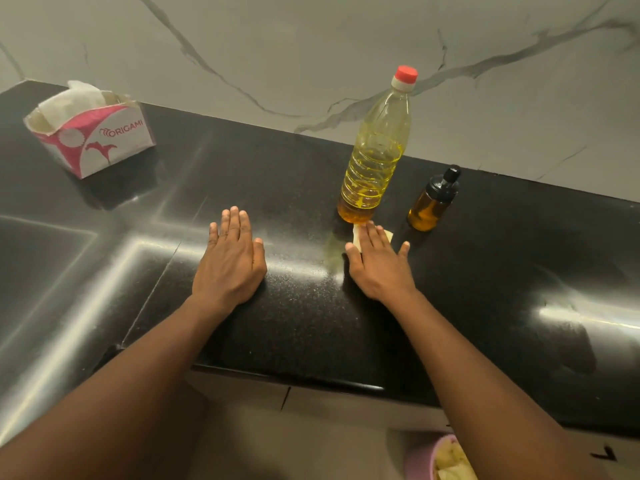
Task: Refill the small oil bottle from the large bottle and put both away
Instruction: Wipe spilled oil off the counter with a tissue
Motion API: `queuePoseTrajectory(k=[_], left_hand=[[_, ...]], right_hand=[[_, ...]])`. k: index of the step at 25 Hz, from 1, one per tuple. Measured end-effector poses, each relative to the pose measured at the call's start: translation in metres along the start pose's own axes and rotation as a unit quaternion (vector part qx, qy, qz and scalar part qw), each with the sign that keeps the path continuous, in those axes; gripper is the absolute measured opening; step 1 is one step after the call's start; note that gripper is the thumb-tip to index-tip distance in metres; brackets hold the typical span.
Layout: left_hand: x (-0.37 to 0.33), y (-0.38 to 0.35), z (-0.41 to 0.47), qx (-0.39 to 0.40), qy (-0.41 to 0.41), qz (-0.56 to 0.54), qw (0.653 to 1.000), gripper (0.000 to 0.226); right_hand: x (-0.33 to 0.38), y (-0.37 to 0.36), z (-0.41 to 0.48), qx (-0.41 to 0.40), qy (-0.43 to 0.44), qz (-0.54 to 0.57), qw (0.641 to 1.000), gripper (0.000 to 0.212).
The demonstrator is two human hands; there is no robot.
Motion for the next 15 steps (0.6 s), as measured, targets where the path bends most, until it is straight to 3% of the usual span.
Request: queuePoseTrajectory(k=[6,11,15], left_hand=[[0.001,0.000,-0.001,0.004,0.004,0.003,1.000,0.065],[0.002,-0.004,0.002,-0.001,0.002,0.003,1.000,0.066],[0.002,-0.003,0.001,-0.001,-0.002,0.002,1.000,0.067]], right_hand=[[-0.010,-0.005,-0.032,0.006,-0.001,0.005,1.000,0.071],[-0.011,0.014,0.007,0.016,-0.058,-0.011,0.998,0.071],[0.039,-0.017,-0.042,-0.005,0.031,0.016,0.999,0.078]])
Point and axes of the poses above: each hand's wrist, its own z-axis towards the middle knuckle, its own y-axis out of the back of the hand, x = y × z, the point moved 1 cm from there along z, towards the middle knuckle, and after that the axes turned 8 degrees about -x, right-handed, at the moved point
